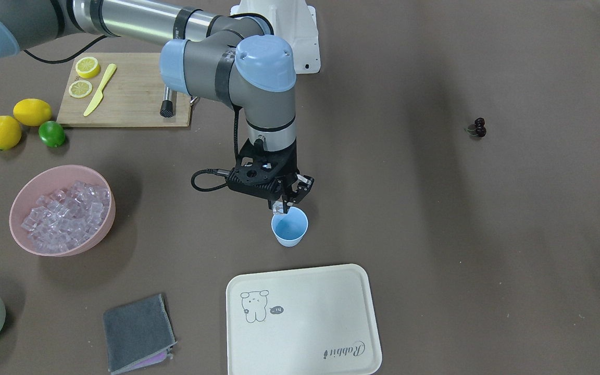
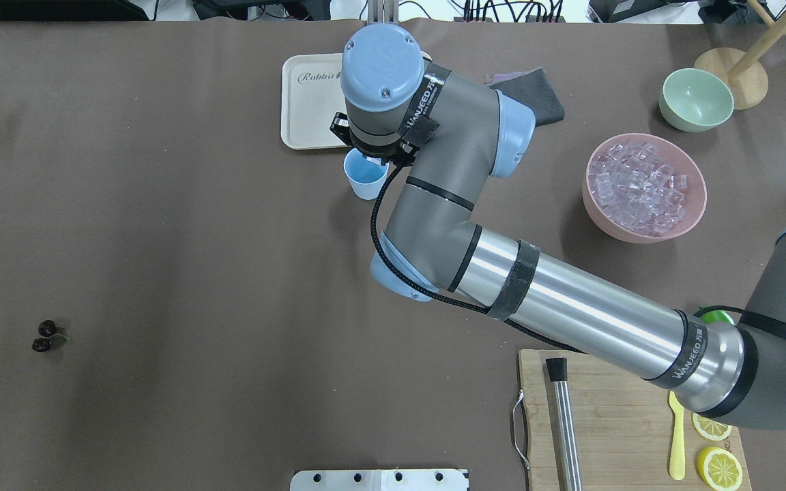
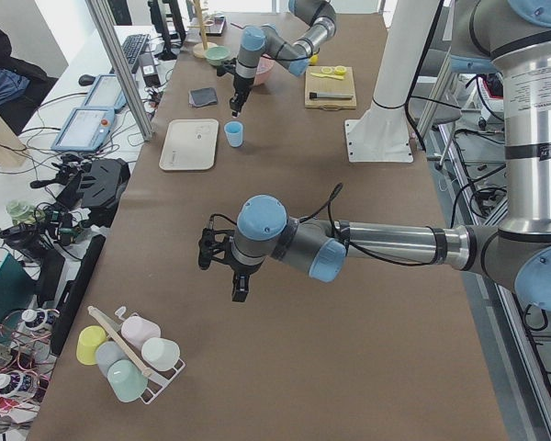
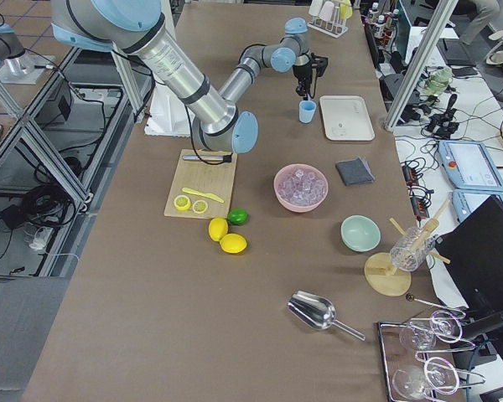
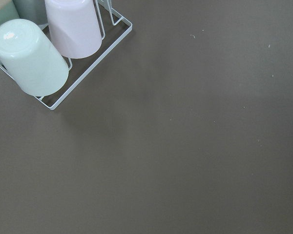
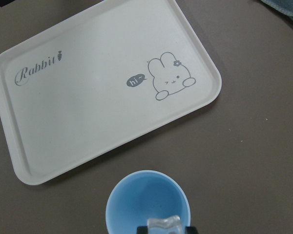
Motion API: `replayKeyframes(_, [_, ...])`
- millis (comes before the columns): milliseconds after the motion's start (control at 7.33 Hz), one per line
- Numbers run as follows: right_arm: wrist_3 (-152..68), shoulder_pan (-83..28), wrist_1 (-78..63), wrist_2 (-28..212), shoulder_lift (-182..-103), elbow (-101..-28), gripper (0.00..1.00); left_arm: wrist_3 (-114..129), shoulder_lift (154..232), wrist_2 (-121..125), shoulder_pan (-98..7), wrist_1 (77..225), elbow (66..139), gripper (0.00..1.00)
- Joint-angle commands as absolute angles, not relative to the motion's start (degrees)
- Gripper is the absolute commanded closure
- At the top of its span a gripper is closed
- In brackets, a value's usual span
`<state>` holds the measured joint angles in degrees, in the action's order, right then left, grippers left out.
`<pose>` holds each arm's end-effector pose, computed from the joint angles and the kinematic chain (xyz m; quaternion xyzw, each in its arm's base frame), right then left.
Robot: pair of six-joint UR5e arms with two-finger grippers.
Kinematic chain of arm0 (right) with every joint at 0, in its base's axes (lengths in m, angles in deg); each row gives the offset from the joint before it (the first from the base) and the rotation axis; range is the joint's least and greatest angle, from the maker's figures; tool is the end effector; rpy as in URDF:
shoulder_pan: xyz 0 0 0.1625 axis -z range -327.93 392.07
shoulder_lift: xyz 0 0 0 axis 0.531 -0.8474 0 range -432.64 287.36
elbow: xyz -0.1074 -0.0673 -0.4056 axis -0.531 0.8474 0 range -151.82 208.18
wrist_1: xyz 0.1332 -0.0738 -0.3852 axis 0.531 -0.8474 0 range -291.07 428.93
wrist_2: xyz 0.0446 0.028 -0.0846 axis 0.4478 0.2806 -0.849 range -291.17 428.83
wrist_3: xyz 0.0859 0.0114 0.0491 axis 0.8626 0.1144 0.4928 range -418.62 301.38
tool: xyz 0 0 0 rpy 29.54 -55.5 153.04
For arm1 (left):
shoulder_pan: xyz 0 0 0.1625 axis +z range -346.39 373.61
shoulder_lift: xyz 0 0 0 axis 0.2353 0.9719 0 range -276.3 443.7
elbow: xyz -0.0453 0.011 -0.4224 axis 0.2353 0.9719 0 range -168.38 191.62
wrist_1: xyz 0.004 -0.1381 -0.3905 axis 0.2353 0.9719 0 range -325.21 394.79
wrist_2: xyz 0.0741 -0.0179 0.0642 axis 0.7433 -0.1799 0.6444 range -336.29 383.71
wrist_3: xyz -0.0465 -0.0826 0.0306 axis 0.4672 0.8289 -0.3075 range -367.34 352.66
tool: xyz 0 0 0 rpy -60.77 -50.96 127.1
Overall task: Put ice and cherries in cup
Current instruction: 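Carry the ice cube with the right gripper to the light-blue cup and release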
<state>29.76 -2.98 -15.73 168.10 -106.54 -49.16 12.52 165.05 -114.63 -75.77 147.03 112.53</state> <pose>-0.5688 -0.5422 0.1196 0.0597 -0.4139 0.2291 0.8790 -0.0540 -0.4467 0.5861 0.1193 0.4282 -0.0633 0.8935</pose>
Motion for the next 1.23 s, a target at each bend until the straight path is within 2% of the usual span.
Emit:
replayKeyframes(0, [30.2, -2.3, -13.7, 167.3, -106.7, -48.0, 0.69, 12.5, 164.9, -114.6, -75.8, 147.0, 112.6, 0.02])
replayKeyframes(136, [31.2, -1.9, -13.6, 166.1, -106.4, -47.7, 0.69, 12.5, 165.2, -114.6, -75.7, 147.0, 112.5, 0.02])
replayKeyframes(273, [31.6, -1.6, -13.3, 166.0, -106.5, -47.7, 0.61, 12.5, 165.4, -114.6, -75.7, 147.0, 112.3, 0.02])
replayKeyframes(409, [30.2, -1.6, -13.3, 166.1, -106.7, -47.7, 0.01, 12.5, 165.4, -114.6, -75.7, 147.0, 112.3, 0.02])
replayKeyframes(682, [27.2, -1.8, -13.8, 167.1, -107.2, -49.3, 0.00, 12.5, 165.5, -114.6, -75.7, 147.0, 112.4, 0.02])
replayKeyframes(955, [19.0, -3.2, -13.7, 169.8, -116.5, -59.5, 0.00, 12.5, 165.5, -114.6, -75.7, 147.0, 112.7, 0.02])
replayKeyframes(1091, [18.3, -4.4, -13.9, 170.2, -117.5, -60.9, 0.00, 12.5, 165.4, -114.7, -75.7, 147.0, 113.0, 0.02])
